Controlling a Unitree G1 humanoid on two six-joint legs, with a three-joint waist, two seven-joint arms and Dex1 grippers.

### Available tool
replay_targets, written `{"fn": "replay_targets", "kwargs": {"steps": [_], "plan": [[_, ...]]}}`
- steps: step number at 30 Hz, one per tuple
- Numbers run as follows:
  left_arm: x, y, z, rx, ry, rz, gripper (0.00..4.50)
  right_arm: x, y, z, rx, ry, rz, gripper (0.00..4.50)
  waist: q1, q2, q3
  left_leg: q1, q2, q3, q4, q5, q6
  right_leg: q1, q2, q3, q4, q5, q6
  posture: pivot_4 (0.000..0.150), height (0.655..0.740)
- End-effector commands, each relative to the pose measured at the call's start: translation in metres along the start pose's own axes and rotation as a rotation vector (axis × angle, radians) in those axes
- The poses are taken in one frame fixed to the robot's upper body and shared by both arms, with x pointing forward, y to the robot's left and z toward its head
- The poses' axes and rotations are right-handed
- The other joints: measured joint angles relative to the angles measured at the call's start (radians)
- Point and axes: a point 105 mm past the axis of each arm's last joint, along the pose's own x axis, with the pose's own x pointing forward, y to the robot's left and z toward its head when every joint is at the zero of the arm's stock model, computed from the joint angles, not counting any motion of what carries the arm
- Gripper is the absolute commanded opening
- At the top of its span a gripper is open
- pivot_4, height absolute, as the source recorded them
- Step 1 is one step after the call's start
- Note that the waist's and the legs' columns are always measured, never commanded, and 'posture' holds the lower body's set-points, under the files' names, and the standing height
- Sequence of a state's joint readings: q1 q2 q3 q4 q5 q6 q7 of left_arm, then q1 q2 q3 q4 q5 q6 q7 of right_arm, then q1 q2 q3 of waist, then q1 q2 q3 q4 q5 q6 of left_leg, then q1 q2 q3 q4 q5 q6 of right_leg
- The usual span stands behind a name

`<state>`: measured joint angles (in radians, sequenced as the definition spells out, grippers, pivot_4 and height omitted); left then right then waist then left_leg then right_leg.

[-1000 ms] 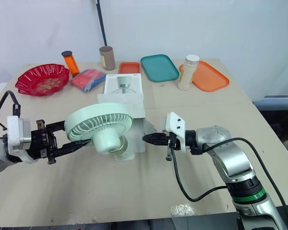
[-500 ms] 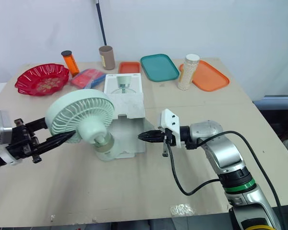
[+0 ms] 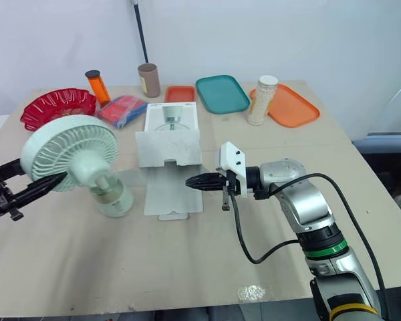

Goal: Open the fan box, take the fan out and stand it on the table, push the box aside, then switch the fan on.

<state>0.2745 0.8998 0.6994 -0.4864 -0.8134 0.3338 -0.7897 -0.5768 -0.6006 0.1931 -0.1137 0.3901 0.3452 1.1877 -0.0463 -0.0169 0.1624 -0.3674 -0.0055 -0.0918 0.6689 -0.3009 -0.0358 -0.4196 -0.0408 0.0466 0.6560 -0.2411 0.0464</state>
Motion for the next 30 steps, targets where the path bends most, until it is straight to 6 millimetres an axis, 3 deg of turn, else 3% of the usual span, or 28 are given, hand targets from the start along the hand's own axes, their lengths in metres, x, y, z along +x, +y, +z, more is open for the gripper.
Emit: {"fn": "replay_targets", "kwargs": {"steps": [1, 6, 10, 20, 26, 28, 30], "plan": [[-0.012, 0.022, 0.016, 0.047, -0.064, 0.122, 1.90, -0.004, -0.003, 0.010, -0.041, -0.030, -0.015, 0.00, 0.000, 0.000, 0.000, 0.000, 0.000, 0.000, 0.000, 0.000, 0.000, 0.000, 0.000, 0.000, 0.000, 0.000, 0.000, 0.150, 0.7400], [-0.019, 0.042, 0.018, 0.020, -0.106, 0.252, 1.90, -0.002, -0.005, 0.008, -0.041, -0.025, -0.020, 0.00, 0.000, -0.001, 0.000, 0.000, 0.000, -0.001, 0.000, 0.000, 0.000, 0.000, -0.001, 0.000, 0.000, 0.000, 0.000, 0.150, 0.7400], [-0.018, 0.043, 0.014, -0.022, -0.112, 0.289, 1.90, -0.002, -0.004, 0.007, -0.040, -0.024, -0.018, 0.00, 0.001, -0.001, 0.000, 0.000, 0.000, -0.001, 0.000, -0.001, -0.003, -0.001, -0.001, 0.000, 0.000, 0.000, 0.000, 0.150, 0.7400], [-0.022, 0.047, -0.019, -0.007, 0.064, 0.343, 1.90, -0.003, -0.004, 0.005, -0.032, -0.016, -0.019, 0.00, 0.001, -0.001, 0.000, -0.001, 0.000, 0.000, 0.000, -0.001, -0.004, -0.001, 0.000, 0.000, 0.000, 0.000, 0.000, 0.150, 0.7400], [-0.015, 0.050, -0.022, -0.032, 0.070, 0.354, 1.90, -0.003, -0.004, 0.006, -0.031, -0.017, -0.022, 0.00, 0.001, -0.001, 0.000, 0.000, 0.000, 0.000, 0.000, 0.000, -0.005, -0.001, -0.001, 0.000, 0.001, 0.000, 0.000, 0.150, 0.7400], [-0.014, 0.048, -0.028, -0.068, 0.100, 0.335, 2.97, -0.002, -0.004, 0.005, -0.029, -0.015, -0.024, 0.00, 0.001, -0.001, 0.000, 0.000, 0.000, 0.000, 0.000, 0.000, -0.005, -0.001, -0.001, 0.000, 0.001, 0.000, 0.000, 0.150, 0.7400], [-0.012, 0.047, -0.028, -0.095, 0.095, 0.330, 3.64, -0.002, -0.003, 0.004, -0.027, -0.015, -0.025, 0.00, 0.001, -0.001, 0.000, 0.000, 0.000, 0.000, 0.000, 0.000, -0.005, -0.001, -0.001, 0.000, 0.001, 0.000, 0.000, 0.150, 0.7400]]}}
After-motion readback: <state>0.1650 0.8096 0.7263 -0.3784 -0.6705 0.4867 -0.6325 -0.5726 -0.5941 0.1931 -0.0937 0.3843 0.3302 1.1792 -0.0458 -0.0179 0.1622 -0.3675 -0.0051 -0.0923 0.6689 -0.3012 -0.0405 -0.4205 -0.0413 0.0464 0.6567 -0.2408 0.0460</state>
